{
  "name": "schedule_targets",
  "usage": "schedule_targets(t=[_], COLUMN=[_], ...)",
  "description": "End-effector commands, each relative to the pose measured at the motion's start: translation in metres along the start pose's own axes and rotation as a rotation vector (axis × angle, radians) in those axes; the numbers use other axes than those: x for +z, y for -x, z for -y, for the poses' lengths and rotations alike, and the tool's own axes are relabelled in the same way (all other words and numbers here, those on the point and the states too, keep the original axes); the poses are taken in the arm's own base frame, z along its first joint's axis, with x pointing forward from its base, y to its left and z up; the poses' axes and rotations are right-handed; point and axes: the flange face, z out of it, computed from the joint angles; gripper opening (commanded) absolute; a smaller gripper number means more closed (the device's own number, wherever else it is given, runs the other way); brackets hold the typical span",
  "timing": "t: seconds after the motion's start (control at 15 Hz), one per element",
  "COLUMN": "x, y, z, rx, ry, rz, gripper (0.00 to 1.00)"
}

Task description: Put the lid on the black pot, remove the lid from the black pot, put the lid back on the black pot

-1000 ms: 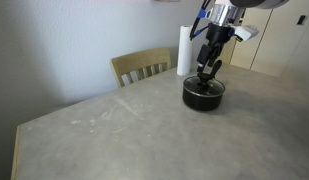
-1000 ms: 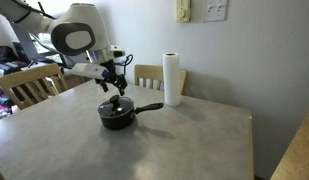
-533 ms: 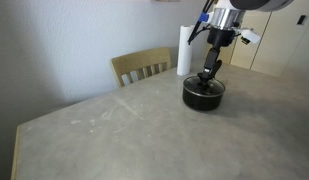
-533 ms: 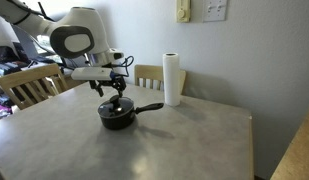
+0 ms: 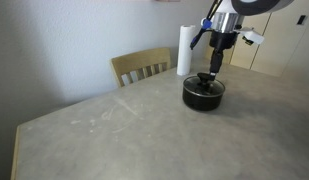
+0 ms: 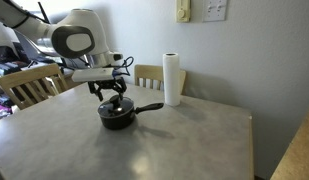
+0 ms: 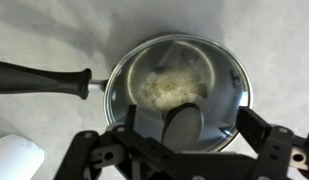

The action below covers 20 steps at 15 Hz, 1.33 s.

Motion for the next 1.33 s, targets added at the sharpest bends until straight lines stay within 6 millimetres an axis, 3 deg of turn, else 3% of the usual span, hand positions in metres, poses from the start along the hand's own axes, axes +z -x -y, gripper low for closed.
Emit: schedule_targets(t=[0.0,0.4,0.47,0.53,0.67,1.13,1.27], x=[0.006,0.019,0.022,0.024,0.029,0.027,0.027], y=[-0.007,-0.022,-0.023,-0.025,-0.027,-0.031,-0.032], z=[0.005,0.014,0.014,0.014,0.012,0.003,0.003], rx=[-0.019,-0.013,-0.008,-0.002,0.009,0.035,0.042], ry=[0.018,0.019,0.017,0.017,0.018,0.039,0.041], rz=[0.051,0.064,0.065,0.065,0.066,0.063,0.066], gripper=[1.0,1.0,0.96,0.77,0.69,0.19,0.16])
